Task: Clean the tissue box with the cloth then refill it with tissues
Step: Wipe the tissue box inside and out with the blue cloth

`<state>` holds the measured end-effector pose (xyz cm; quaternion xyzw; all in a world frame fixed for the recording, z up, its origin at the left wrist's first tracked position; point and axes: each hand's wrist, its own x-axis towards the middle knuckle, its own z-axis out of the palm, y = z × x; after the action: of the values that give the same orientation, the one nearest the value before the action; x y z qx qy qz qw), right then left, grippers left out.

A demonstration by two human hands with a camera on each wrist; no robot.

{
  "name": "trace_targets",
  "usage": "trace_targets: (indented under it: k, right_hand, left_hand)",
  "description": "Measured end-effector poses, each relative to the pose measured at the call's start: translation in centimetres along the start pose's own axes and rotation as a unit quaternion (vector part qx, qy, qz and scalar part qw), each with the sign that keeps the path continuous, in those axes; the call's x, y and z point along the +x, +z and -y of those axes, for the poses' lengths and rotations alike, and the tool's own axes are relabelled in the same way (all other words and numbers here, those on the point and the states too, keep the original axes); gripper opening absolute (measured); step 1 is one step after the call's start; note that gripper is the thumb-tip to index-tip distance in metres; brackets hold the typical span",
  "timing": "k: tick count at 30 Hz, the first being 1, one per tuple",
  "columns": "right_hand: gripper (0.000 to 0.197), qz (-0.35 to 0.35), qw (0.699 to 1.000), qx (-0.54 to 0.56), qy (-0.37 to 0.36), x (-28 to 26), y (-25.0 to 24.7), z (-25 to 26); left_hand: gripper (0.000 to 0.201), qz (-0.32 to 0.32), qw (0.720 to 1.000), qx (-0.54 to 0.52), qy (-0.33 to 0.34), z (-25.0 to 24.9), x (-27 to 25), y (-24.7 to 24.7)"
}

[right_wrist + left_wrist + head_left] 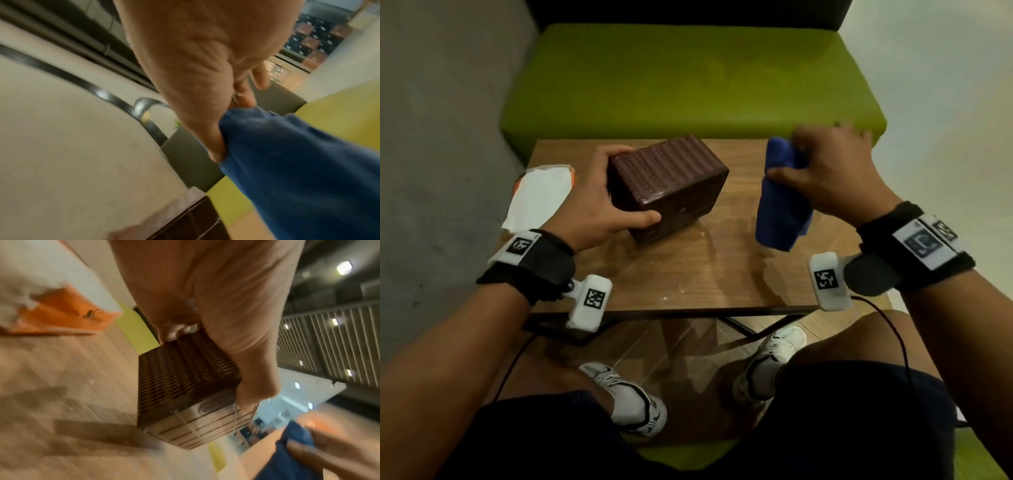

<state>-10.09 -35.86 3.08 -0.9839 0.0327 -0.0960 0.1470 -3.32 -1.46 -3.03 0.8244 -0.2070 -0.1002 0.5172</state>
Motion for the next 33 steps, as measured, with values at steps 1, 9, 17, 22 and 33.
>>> trace_targets:
  k: [1, 9, 17, 22, 33]
  right_hand:
    - [0.042, -0.039, 0.999, -0.014, -0.005, 0.6, 0.5, -0.2]
    - [0.040, 0.045, 0.981, -0.166, -0.095, -0.4, 8.2, -1.9]
    - [0.052, 0.216, 0.961, -0.146, -0.090, -4.4, 10.3, -2.5]
    - [0.051, 0.277, 0.946, -0.154, -0.071, -4.3, 8.6, -1.1]
    - [0.029, 0.234, 0.956, 0.175, 0.010, -1.4, 12.2, 3.8]
  left_hand:
    - [0.101, 0.008, 0.999, 0.041, 0.018, 0.0, 0.3, 0.1]
    - [0.110, 0.049, 0.962, 0.226, 0.146, 4.1, 0.2, 0.6]
    - [0.102, 0.074, 0.879, 0.411, 0.230, 6.1, -1.1, 0.5]
    - [0.092, 0.072, 0.856, 0.446, 0.251, 6.2, -1.4, 0.6]
    - [0.119, 0.024, 0.970, 0.240, -0.001, 4.8, -0.6, 1.3]
